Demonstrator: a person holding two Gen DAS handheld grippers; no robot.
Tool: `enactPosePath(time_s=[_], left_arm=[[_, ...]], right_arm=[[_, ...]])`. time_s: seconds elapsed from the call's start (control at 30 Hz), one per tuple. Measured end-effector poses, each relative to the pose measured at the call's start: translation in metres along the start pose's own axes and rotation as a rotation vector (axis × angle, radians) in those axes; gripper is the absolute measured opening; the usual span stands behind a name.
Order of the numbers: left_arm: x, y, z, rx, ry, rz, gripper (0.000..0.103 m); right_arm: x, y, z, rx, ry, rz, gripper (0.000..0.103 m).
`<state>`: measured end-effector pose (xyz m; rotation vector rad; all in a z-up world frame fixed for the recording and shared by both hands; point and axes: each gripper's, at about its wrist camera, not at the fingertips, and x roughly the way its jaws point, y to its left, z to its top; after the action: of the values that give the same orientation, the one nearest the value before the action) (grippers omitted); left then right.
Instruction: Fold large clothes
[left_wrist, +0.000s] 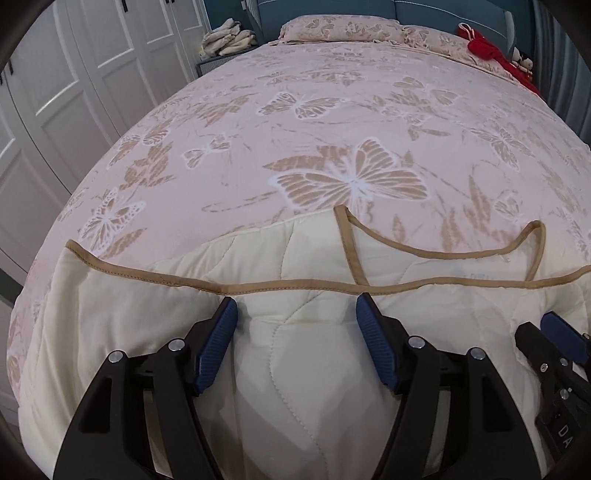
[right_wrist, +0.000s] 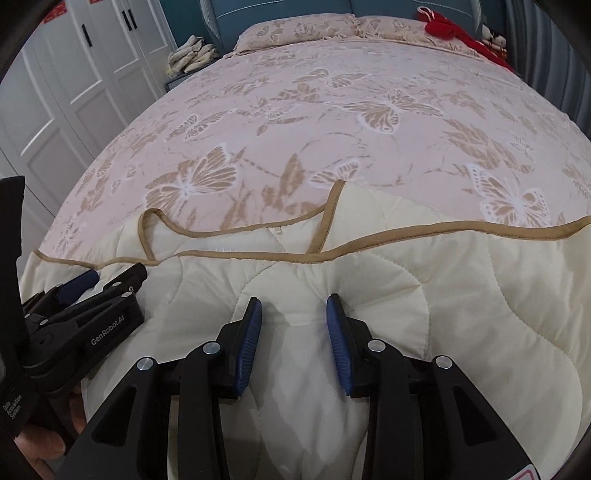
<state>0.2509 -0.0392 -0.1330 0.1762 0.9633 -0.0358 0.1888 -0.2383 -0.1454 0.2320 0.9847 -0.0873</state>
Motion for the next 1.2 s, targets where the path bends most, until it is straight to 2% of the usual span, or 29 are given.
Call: enactPosePath(time_s=[0.5,0.63,0.7,0.77,0.83,0.93,1.07,1.17,1.2], left_arm=[[0.004,-0.008,-0.005,0.018,-0.036,0.046,0.065],[0.002,-0.006,-0.003,0.013,-0.025,0.033,0.066],[-0.01,0.004,0.002,-0.013,-0.006,-0.006,0.066],[-0.041,0.035,0.0,-0.115,-0.006,-0.07,0.066],[-0.065,0.066,-0.009,-0.186,0.004,-0.12,0.073],[-0.101,0.135,-0.042,-0.317,0.016,-0.138,0.078],[-0.113,0.205,-0.086,-0.468,0.067,-0.132,0.079],[-0.11,0.223,-0.109,-0.495,0.101,-0.137,0.079],[-0.106,0.225,-0.117,-0.503,0.117,-0.169,0.079]], right_arm=[[0.004,0.007,-0.005,-0.041,-0.043,-0.042,0.036],[0.002,0.007,-0.005,-0.038,-0.045,-0.033,0.037],[-0.006,0.004,0.001,-0.022,-0.015,-0.021,0.036],[-0.031,0.007,0.005,0.001,-0.023,-0.009,0.036],[-0.063,0.017,-0.002,0.004,-0.038,0.051,0.036],[-0.095,0.036,-0.022,-0.033,-0.023,0.094,0.035],[-0.109,0.058,-0.052,-0.055,0.027,0.126,0.019],[-0.099,0.062,-0.066,-0.024,0.073,0.128,0.01],[-0.093,0.063,-0.069,-0.011,0.095,0.137,0.006]])
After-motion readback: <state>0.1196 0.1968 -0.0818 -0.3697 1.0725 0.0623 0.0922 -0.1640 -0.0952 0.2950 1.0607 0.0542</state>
